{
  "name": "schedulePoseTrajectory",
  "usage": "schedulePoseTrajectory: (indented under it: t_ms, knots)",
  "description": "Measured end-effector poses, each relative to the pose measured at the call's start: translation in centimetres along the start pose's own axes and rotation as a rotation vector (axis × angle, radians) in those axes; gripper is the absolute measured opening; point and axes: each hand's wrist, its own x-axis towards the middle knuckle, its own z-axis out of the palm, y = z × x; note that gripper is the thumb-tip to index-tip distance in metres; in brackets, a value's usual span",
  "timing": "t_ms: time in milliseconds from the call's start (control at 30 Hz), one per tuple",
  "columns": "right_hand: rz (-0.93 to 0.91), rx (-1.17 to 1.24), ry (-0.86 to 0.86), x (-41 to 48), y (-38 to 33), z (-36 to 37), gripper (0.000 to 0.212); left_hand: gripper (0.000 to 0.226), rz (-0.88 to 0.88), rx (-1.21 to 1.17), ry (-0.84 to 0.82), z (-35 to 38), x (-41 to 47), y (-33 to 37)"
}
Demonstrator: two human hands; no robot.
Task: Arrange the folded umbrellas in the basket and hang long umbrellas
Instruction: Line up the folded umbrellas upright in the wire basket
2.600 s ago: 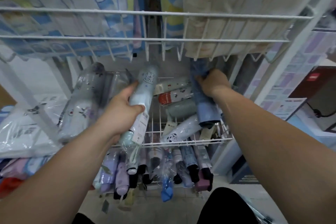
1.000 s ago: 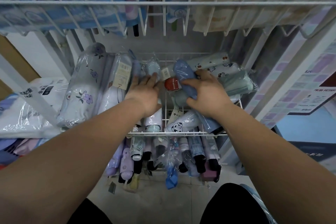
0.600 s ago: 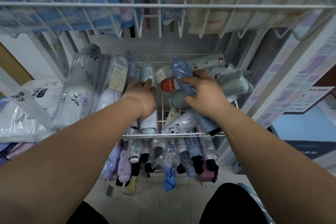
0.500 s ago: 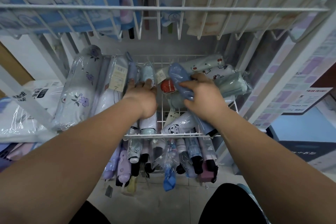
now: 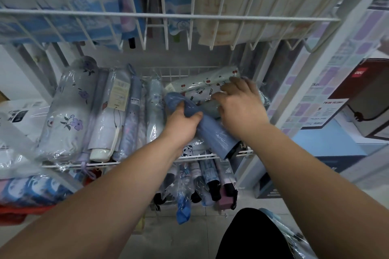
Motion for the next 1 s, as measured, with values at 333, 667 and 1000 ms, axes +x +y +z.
schedulePoseTrajectory:
  t_ms: [333,667,1000]
  knots:
    - [-0.051,-0.232,-0.183,0.8,1.8,-1.5,0.037,0.111,-0.009,-0.021,0.18,2.4,-0.5,0.7]
    - [0.046,0.025,-0.311,0.1,0.9,-3.6,0.039,0.093,0.093,-0.378,0.136,-1.3,-1.2,2.3]
    - [0.277,0.444,-0.259,1.4,-0.7,-4.2,0.047,0.087,0.225,0.019,0.171,-9.2,-2.6,4.2]
